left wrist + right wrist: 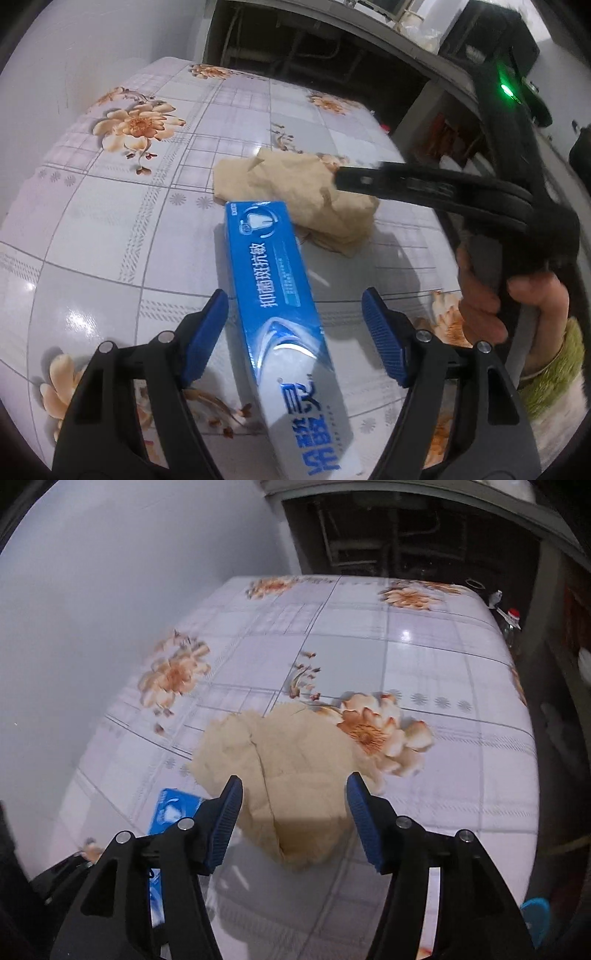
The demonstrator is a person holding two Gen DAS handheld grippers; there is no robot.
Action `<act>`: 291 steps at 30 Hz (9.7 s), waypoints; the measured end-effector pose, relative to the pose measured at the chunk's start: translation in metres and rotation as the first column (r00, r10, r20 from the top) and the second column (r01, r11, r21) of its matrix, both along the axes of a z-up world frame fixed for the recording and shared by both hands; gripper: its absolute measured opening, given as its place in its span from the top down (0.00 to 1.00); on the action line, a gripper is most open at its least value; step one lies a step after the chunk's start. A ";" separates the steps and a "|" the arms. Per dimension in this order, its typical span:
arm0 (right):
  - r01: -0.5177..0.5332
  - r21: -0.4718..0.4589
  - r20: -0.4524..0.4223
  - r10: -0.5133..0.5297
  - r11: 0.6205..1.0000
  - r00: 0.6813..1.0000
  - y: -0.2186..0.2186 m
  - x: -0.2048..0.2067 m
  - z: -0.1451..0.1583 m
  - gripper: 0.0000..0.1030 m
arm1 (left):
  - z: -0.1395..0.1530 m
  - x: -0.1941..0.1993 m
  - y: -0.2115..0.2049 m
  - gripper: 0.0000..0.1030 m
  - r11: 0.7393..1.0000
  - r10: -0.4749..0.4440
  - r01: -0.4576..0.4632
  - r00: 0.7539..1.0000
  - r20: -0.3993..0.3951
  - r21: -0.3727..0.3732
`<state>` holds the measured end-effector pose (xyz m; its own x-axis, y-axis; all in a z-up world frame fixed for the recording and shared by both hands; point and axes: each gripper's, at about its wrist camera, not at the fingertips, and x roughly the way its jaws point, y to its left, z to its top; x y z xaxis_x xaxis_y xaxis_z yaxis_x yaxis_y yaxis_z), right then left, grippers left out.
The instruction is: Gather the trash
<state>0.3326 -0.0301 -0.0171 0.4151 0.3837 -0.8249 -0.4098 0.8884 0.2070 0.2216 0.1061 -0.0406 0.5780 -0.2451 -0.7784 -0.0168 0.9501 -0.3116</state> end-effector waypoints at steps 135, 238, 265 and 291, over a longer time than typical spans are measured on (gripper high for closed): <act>0.384 -0.015 0.103 -0.381 0.923 0.919 -0.120 -0.195 -0.014 0.93 | 0.007 -0.088 -0.040 0.56 0.941 -0.163 0.141 0.986 0.044 0.308; 0.752 -0.069 0.377 -0.680 0.656 0.628 -0.247 -0.379 0.008 0.06 | 0.062 -0.193 -0.205 0.08 0.930 -0.320 0.264 0.924 0.209 0.257; 0.798 -0.154 0.369 -0.715 0.583 0.594 -0.234 -0.384 0.009 0.06 | 0.050 -0.221 -0.173 0.08 0.908 -0.160 0.082 0.974 0.161 0.410; 0.794 -0.174 0.363 -0.712 0.582 0.602 -0.237 -0.381 0.002 0.06 | 0.043 -0.216 -0.175 0.08 0.904 -0.158 0.095 0.980 0.118 0.417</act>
